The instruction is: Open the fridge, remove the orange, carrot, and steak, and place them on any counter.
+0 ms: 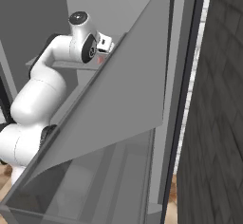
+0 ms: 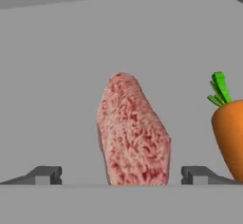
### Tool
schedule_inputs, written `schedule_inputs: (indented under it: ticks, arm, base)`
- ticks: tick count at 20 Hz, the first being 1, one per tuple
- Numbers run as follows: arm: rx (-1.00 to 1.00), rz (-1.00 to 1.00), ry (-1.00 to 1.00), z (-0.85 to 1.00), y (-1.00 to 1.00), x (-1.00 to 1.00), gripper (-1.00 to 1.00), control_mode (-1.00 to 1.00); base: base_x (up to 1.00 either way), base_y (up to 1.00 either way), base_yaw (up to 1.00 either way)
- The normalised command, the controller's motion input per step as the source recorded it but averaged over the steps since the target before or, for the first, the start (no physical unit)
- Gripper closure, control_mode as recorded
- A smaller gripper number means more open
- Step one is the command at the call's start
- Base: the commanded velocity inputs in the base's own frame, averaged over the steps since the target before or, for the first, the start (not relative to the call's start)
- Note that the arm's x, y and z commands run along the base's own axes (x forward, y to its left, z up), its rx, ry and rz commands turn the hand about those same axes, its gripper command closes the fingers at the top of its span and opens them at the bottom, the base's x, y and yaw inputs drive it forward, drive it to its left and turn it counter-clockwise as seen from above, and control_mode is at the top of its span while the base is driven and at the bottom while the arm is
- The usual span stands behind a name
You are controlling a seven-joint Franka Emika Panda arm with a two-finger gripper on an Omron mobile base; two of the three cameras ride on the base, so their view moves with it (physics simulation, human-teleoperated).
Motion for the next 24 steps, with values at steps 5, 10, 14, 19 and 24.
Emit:
schedule_inputs:
  ticks: [5,10,14,19,24]
  arm:
    - [0.00,0.00,0.07,-0.13,-0.01,0.36,-1.00,-1.00]
    - [0.01,-0.01,0.07,-0.24,-0.13,0.12,-1.00,-1.00]
    - [0.02,-0.02,0.04,-0.38,-0.23,0.00,1.00,-1.00]
    - [0.07,0.00,0.02,-0.48,-0.39,-0.04,1.00,-1.00]
    - [-0.04,0.00,0.00,-0.17,0.00,-0.18,1.00,-1.00]
  base:
    - [0.00,0.00,0.00]
    - [0.00,0.00,0.00]
    - [0.00,0.00,0.00]
    - [0.00,0.00,0.00]
    - [0.00,0.00,0.00]
